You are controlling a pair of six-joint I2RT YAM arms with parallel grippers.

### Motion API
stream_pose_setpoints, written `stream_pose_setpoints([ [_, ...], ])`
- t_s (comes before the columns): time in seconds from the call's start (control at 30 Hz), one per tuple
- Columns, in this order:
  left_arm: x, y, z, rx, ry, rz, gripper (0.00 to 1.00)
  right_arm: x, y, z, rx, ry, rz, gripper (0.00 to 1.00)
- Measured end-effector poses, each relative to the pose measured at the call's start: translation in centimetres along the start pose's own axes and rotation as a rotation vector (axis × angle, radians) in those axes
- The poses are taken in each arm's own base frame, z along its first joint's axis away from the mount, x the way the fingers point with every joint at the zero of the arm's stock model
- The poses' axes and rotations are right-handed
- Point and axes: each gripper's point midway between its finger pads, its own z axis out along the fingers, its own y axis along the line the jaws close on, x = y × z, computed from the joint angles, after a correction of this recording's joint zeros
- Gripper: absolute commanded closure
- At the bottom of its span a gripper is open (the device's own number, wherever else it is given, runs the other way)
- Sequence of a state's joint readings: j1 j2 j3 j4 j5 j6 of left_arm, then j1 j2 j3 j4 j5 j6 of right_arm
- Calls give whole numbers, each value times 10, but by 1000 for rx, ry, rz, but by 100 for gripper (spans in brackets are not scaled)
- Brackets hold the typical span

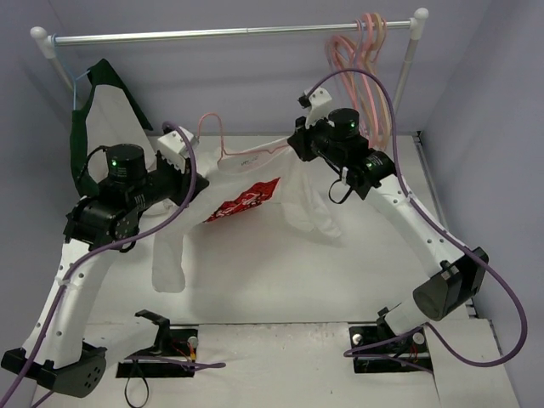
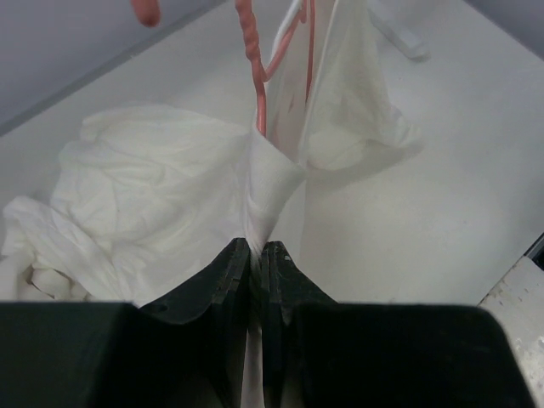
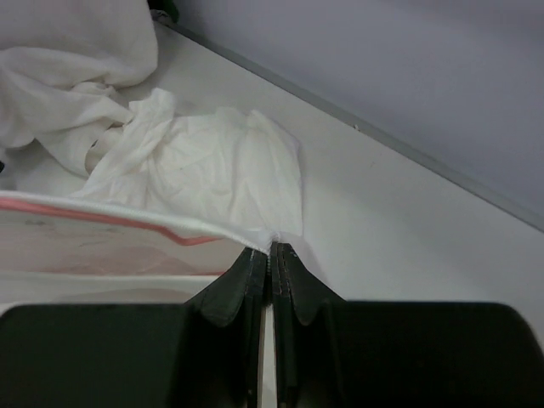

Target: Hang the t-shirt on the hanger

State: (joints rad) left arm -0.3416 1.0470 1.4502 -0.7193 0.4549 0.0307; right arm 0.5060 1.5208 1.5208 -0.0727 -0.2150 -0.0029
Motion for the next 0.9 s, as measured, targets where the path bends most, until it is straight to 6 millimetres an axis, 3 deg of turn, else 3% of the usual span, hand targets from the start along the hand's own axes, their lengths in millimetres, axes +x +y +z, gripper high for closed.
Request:
stream_pose_setpoints([
  [0.1, -30, -4, -4, 17, -55, 20, 100, -34, 28, -8, -45, -60, -68, 100],
  [0.17, -60, -9, -6, 43, -117, 44, 100, -56, 42, -14, -73, -100, -103, 100],
  [0.27, -93, -18, -10, 88, -195, 80, 100, -94, 55, -28, -107, -179, -156, 100],
  [0.37, -106, -28, -17, 133, -238, 94, 100, -122, 64, -43, -146, -251, -186, 100],
  [0.47, -103, -36, -21, 167, -270, 87, 100, -129, 74, -54, -195, -283, -197, 100],
  [0.63, -51, -41, -5, 200, -241, 1, 100, -94, 91, -61, -291, -232, -194, 100],
  [0.9, 31, -39, 45, 231, -172, -168, 100, 12, 112, -34, -393, -16, -132, 100],
])
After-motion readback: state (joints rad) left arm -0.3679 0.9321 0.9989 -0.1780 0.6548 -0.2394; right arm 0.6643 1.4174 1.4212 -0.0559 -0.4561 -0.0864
